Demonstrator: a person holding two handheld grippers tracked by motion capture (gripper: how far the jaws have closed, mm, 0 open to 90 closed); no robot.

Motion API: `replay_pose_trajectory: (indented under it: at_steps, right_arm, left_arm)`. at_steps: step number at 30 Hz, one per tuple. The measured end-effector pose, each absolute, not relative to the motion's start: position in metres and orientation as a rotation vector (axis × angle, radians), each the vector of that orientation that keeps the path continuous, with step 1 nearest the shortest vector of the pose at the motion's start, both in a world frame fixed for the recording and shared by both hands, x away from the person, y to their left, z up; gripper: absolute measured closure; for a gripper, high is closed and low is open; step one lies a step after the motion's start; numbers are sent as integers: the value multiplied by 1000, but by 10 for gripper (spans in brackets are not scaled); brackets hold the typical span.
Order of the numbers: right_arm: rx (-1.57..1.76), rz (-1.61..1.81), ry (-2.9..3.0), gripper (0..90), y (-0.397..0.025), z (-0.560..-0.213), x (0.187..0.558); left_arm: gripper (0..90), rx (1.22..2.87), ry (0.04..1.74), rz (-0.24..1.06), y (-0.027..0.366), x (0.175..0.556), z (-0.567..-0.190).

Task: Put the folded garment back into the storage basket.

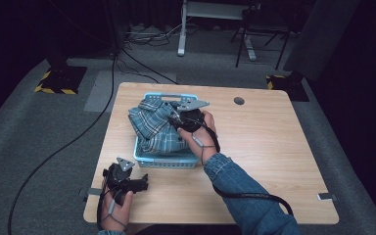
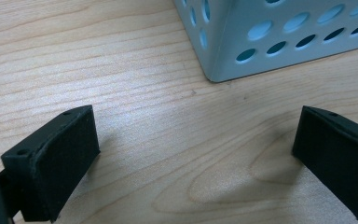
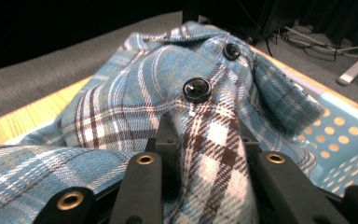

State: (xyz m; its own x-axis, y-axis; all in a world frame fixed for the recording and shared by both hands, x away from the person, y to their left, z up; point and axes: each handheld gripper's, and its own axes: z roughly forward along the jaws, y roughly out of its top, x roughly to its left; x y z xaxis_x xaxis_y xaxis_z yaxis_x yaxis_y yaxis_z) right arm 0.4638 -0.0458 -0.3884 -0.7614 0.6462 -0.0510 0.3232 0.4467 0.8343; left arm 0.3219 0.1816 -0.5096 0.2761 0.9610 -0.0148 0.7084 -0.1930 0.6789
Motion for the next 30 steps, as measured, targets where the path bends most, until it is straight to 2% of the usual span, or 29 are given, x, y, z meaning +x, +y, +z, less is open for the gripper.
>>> replay_pose_trajectory:
  at_steps: [20, 23, 26, 27, 30]
  right_arm:
    - [823, 1001, 2468, 680, -27, -409, 468]
    - [829, 994, 2475, 586, -26, -412, 469]
    - [835, 1029, 2458, 368, -26, -415, 470]
    - [832, 1047, 2440, 320, -26, -414, 470]
    - [831, 1071, 2439, 283, -27, -412, 467]
  left_arm:
    - [1, 1971, 1498, 567, 181, 322, -510]
    - [1, 1971, 1498, 567, 181, 322, -510]
    - [1, 1971, 1498, 567, 181, 322, -510]
    - [1, 1971, 1498, 567, 181, 322, -510]
    - [1, 1971, 1499, 567, 181, 322, -510]
